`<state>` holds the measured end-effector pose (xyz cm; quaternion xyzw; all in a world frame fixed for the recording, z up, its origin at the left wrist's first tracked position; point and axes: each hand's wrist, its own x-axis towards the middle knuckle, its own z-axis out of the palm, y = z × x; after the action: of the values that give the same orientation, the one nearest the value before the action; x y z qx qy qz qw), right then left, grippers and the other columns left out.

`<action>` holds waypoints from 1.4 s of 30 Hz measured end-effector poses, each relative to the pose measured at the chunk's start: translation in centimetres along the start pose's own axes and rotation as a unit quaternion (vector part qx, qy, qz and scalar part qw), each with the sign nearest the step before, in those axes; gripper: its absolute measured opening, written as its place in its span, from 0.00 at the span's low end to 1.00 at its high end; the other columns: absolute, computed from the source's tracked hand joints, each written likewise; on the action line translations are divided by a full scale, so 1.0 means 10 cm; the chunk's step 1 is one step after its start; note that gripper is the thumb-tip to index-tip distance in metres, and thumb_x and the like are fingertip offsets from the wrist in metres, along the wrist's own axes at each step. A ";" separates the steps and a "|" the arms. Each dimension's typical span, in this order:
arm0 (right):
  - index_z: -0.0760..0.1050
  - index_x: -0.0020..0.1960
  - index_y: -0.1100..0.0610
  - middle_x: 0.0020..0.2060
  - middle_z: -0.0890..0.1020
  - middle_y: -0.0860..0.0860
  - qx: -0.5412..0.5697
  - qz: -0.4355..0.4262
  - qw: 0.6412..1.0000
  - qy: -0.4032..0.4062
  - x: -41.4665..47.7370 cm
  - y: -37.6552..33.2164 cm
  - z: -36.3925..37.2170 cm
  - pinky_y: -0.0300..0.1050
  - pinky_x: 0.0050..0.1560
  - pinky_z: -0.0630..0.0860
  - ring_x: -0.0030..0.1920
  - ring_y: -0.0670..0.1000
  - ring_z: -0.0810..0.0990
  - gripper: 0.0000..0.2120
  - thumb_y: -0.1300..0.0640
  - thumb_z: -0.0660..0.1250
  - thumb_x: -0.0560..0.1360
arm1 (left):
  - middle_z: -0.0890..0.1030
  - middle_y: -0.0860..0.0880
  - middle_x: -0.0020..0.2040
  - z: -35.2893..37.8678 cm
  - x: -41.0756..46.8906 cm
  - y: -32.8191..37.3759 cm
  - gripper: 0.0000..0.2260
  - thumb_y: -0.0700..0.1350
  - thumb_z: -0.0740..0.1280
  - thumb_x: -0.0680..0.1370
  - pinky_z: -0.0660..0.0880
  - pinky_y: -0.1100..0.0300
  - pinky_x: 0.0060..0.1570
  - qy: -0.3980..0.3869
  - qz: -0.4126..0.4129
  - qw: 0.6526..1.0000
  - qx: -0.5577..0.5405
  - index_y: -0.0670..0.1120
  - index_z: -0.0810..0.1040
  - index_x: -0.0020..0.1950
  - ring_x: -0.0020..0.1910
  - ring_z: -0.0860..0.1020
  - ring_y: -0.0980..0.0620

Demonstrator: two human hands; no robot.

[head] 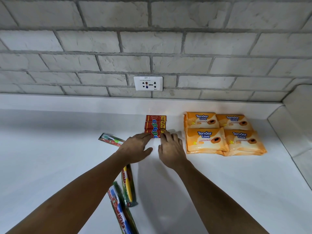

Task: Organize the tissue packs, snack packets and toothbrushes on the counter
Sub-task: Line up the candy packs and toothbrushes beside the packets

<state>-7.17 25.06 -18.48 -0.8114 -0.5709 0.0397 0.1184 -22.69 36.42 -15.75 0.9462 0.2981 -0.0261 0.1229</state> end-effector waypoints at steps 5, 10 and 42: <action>0.67 0.77 0.55 0.73 0.72 0.54 -0.010 -0.005 1.000 -0.003 0.00 0.00 0.00 0.55 0.68 0.71 0.70 0.58 0.71 0.26 0.47 0.60 0.81 | 0.70 0.50 0.79 -0.01 -0.01 0.00 0.30 0.60 0.62 0.83 0.74 0.52 0.69 0.005 -0.001 1.000 -0.011 0.51 0.63 0.82 0.70 0.75 0.48; 0.67 0.77 0.56 0.73 0.72 0.54 -0.008 -0.003 1.000 -0.004 -0.01 0.00 0.00 0.56 0.68 0.71 0.70 0.59 0.71 0.26 0.47 0.60 0.81 | 0.69 0.51 0.80 -0.03 -0.02 0.01 0.30 0.60 0.62 0.83 0.73 0.52 0.70 0.004 -0.004 1.000 -0.015 0.51 0.62 0.83 0.71 0.75 0.49; 0.57 0.81 0.54 0.77 0.62 0.53 0.036 0.021 0.998 -0.052 -0.35 -0.15 -0.26 0.54 0.73 0.69 0.74 0.57 0.63 0.29 0.47 0.58 0.83 | 0.65 0.49 0.82 -0.37 -0.59 0.11 0.30 0.60 0.62 0.83 0.67 0.51 0.74 0.021 -0.028 0.999 -0.010 0.49 0.63 0.83 0.79 0.66 0.47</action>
<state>-9.26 21.88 -15.84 -0.8152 -0.5575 0.1051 0.1169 -27.00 33.19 -11.22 0.9366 0.3274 -0.0072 0.1250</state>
